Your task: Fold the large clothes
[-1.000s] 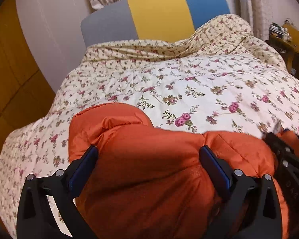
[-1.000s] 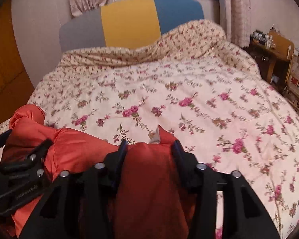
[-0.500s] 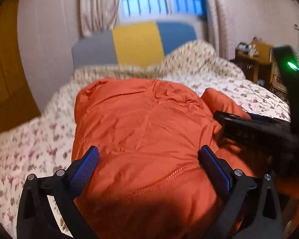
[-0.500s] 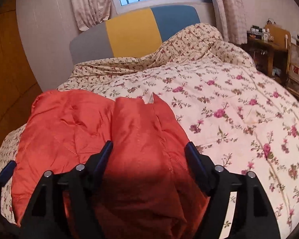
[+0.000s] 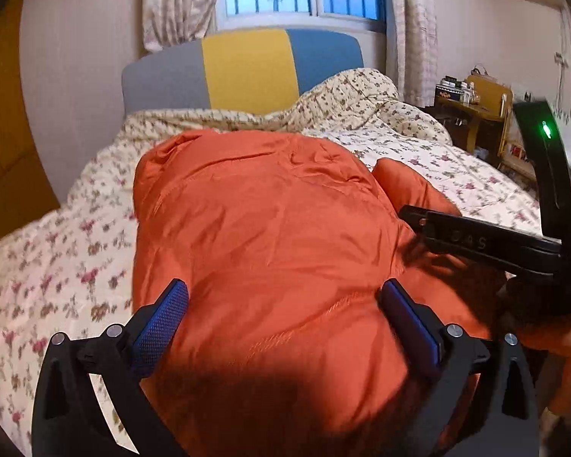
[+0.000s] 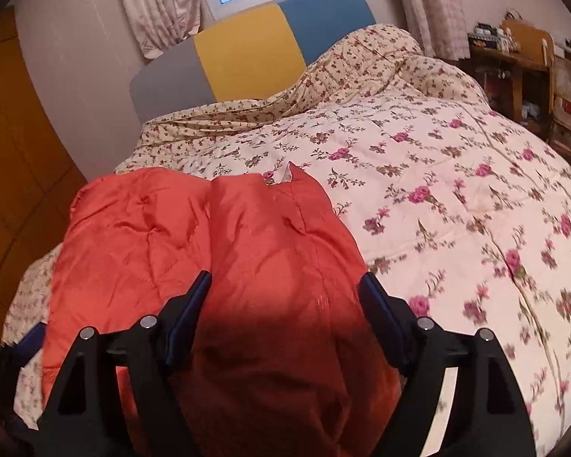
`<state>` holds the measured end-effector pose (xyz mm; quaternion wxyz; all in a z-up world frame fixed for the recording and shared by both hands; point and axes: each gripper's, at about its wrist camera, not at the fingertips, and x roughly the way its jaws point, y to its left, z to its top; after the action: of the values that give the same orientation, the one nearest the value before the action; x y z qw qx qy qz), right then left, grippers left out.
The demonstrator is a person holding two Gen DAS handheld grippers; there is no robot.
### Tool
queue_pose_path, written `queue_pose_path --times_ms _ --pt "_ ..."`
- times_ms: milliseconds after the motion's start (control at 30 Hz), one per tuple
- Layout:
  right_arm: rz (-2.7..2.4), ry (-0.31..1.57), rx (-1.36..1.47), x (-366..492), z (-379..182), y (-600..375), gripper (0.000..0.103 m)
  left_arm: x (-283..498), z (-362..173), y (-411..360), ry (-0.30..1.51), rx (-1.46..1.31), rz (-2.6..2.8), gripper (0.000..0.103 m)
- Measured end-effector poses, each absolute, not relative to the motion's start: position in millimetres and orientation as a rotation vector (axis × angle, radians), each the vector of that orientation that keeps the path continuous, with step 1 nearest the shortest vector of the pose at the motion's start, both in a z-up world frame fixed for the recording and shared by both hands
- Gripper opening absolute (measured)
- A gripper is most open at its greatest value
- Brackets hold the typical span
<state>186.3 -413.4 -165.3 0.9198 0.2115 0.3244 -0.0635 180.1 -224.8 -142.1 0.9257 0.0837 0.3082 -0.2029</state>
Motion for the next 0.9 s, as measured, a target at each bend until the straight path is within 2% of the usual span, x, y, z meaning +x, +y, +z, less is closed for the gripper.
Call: queue_pose_path --times_ms 67,167,233,533,900 --pt "-0.139 0.666 0.447 177 -160 -411 0.088 179 -136 -212 0.644 0.122 -0.418 0.100" --pt "-0.134 0.660 0.438 166 -152 -406 0.089 178 -129 -190 0.634 0.077 -0.392 0.100" --pt "-0.125 0.659 0.430 159 -148 -401 0.096 180 -130 -176 0.649 0.045 -0.383 0.100" --pt "-0.069 0.692 0.377 152 -143 -391 0.099 180 -133 -139 0.711 -0.108 -0.391 0.100" --pt "0.040 0.790 0.419 165 -160 -408 0.101 190 -137 -131 0.798 -0.186 -0.528 0.100"
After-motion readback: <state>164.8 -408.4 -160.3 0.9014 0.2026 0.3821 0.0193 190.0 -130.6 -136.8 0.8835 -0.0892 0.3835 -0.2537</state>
